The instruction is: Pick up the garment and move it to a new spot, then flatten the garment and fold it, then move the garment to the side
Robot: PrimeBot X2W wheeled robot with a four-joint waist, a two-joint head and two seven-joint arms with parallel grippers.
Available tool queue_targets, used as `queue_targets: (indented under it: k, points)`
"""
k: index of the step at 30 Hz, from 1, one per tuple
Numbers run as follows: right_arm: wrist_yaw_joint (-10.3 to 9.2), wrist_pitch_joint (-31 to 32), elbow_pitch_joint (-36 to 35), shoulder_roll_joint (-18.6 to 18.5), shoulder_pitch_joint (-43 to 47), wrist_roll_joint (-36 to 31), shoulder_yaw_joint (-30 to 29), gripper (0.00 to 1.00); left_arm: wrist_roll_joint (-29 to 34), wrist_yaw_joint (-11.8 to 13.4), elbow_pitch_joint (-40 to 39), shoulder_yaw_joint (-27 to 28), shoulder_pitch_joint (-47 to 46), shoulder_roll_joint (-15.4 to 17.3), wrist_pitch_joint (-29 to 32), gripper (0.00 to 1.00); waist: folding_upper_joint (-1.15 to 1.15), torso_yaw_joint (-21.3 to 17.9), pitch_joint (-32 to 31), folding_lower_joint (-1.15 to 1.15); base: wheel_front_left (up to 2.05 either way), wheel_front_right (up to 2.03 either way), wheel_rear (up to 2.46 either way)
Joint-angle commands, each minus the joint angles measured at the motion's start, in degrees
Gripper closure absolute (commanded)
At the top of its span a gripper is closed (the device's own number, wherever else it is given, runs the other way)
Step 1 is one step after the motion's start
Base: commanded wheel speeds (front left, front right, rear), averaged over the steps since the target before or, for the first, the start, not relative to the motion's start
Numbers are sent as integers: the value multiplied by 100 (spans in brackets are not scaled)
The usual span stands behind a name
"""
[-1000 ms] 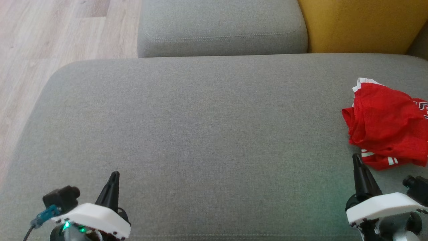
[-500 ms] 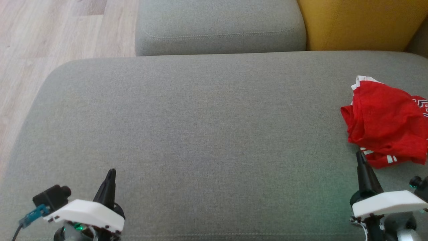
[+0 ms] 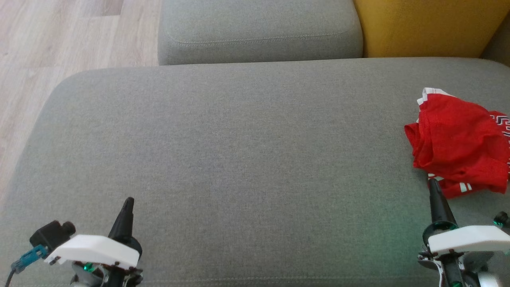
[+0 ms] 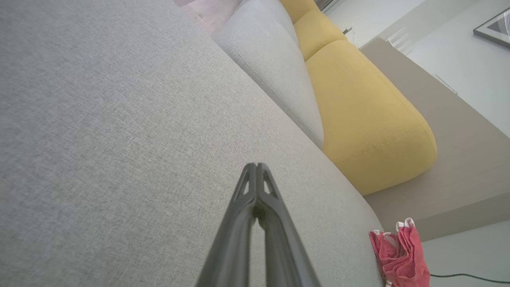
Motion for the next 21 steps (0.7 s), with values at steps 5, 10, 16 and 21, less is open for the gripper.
queue_targets:
  k: [5, 10, 16, 21]
  points:
    - [-17, 32, -112, -25, -370, 407, 9, 100, -342, -130, -120, 328, -430, -40, 79, 100, 0, -14, 15, 0, 0, 0, 0]
    - [-18, 46, -61, -26, -418, 739, -9, 100, -621, -210, -85, 456, -465, -114, 151, 100, 0, -29, 32, 0, 0, 0, 0]
    - [-19, 64, 1, -28, -475, 1138, -30, 100, -954, -306, -42, 609, -506, -204, 238, 100, 0, -46, 51, 0, 0, 0, 0]
    - [-21, 78, 53, -29, -523, 1468, -48, 100, -1231, -386, -7, 738, -541, -278, 311, 100, 0, -61, 67, 0, 0, 0, 0]
